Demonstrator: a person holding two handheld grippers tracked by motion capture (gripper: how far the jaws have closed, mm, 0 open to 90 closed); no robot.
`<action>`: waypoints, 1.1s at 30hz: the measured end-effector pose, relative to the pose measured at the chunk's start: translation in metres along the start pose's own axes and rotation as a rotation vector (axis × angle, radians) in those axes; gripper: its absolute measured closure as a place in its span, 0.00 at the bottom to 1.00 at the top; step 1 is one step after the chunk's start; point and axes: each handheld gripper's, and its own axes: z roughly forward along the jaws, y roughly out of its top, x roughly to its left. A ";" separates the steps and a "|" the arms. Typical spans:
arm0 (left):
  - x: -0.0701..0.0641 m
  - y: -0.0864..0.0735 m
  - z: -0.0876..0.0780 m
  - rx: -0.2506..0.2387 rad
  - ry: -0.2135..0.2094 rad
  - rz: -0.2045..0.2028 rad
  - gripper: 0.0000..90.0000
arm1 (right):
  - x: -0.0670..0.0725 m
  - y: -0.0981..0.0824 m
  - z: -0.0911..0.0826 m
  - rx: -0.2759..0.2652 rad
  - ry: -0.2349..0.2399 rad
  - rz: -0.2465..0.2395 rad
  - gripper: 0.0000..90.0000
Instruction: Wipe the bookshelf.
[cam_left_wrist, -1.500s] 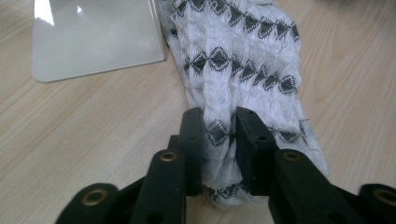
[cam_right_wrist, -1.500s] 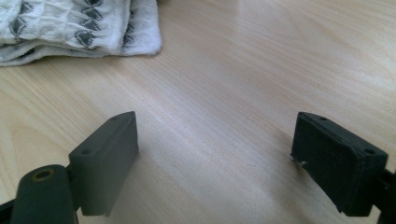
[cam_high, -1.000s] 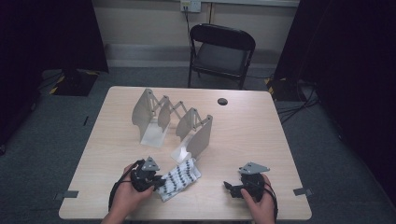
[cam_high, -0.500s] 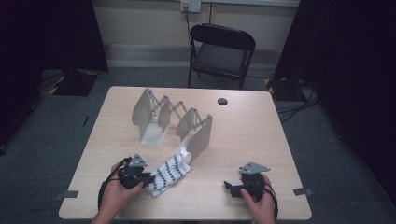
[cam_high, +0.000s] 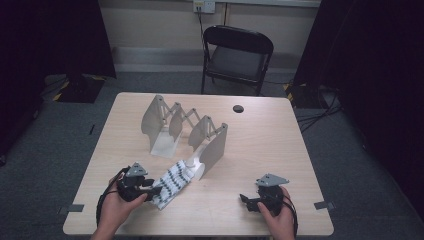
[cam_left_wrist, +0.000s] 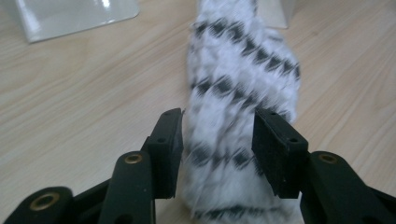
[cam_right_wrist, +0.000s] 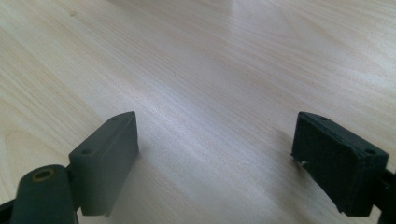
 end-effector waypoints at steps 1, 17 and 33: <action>-0.002 0.002 0.002 -0.006 -0.012 -0.001 0.58 | 0.000 0.000 0.000 0.000 0.000 0.000 0.15; -0.023 0.012 0.036 0.014 0.009 0.051 0.68 | 0.000 0.000 0.000 0.000 0.000 0.001 0.15; -0.030 0.019 0.029 -0.016 0.013 -0.012 0.86 | 0.000 0.000 0.000 0.001 -0.001 0.003 0.15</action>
